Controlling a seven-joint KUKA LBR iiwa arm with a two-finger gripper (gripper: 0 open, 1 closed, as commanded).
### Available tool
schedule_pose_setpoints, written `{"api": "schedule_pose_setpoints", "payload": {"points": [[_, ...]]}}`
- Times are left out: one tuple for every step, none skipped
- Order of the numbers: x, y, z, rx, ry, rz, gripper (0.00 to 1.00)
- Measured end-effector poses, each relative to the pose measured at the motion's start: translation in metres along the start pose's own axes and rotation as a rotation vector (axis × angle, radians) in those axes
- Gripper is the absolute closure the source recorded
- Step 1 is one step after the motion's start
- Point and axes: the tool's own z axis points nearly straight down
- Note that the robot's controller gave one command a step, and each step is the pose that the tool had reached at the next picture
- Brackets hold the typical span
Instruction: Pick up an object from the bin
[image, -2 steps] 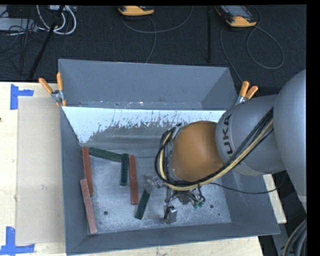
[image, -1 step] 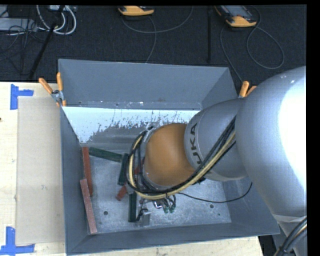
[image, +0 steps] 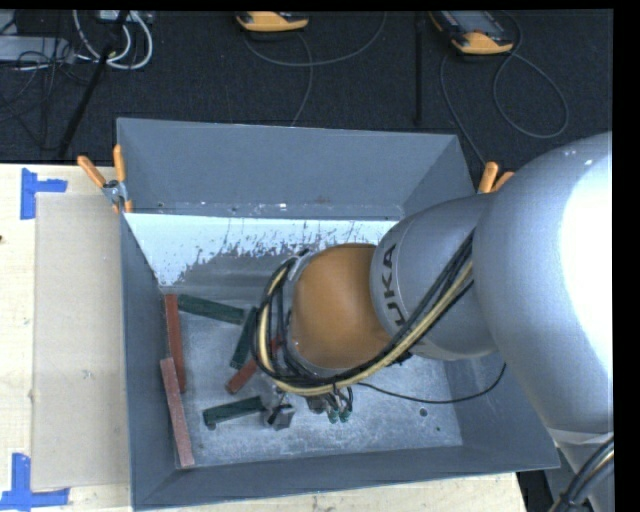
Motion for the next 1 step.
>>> {"api": "schedule_pose_setpoints", "payload": {"points": [[0.0027, -0.0002, 0.0026, 0.000, 0.007, 0.001, 0.00]]}}
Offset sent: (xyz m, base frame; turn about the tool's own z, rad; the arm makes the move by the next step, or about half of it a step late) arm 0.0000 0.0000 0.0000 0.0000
